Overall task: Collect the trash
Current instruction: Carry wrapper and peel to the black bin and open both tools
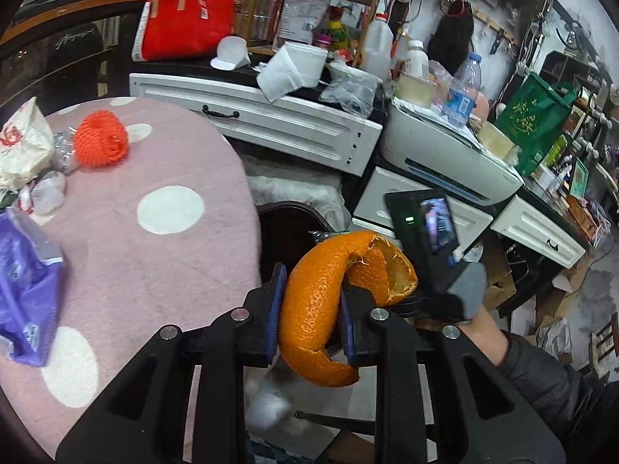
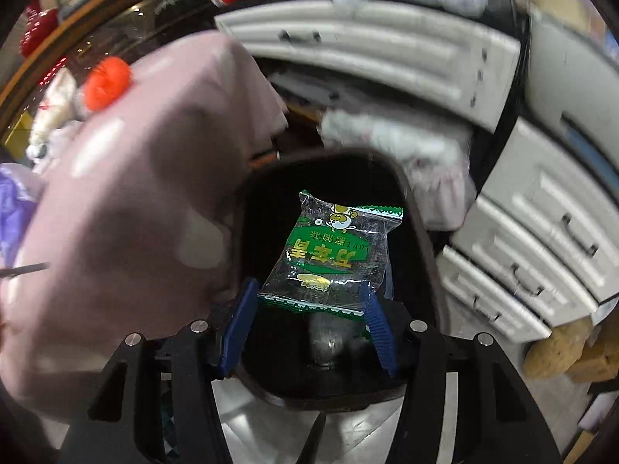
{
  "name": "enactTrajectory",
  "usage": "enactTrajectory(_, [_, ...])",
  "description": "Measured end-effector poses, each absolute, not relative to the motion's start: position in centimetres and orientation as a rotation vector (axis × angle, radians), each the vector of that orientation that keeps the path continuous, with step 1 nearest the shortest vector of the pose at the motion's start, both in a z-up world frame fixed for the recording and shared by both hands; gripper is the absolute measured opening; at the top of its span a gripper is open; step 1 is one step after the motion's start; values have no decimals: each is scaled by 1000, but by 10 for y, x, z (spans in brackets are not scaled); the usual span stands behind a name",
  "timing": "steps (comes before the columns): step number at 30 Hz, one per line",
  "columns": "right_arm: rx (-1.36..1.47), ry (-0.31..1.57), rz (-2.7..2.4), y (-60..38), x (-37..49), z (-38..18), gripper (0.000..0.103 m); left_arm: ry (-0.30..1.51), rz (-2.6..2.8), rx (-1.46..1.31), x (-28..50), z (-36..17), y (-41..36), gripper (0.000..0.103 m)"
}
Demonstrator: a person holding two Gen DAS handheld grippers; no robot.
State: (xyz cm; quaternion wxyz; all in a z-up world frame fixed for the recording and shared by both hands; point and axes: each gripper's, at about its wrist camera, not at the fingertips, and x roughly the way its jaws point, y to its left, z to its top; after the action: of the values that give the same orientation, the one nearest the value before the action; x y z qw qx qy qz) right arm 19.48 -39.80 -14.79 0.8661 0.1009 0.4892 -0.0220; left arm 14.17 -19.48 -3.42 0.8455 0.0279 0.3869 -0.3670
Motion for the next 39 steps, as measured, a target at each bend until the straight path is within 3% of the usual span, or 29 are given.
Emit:
enactTrajectory(3, [225, 1065, -63, -403, 201, -174, 57, 834, -780, 81, 141, -43, -209, 25])
enactTrajectory(7, [258, 1085, -93, -411, 199, -193, 70, 857, -783, 110, 142, -52, -222, 25])
enactTrajectory(15, [214, 986, -243, -444, 175, -161, 76, 893, -790, 164, 145, -74, -249, 25])
enactTrajectory(25, [270, 850, -413, -498, 138, -112, 81, 948, -777, 279, 151, -113, -292, 25])
enactTrajectory(39, [239, 815, -350, -474, 133, -90, 82, 1016, -699, 322, 183, -153, -317, 25])
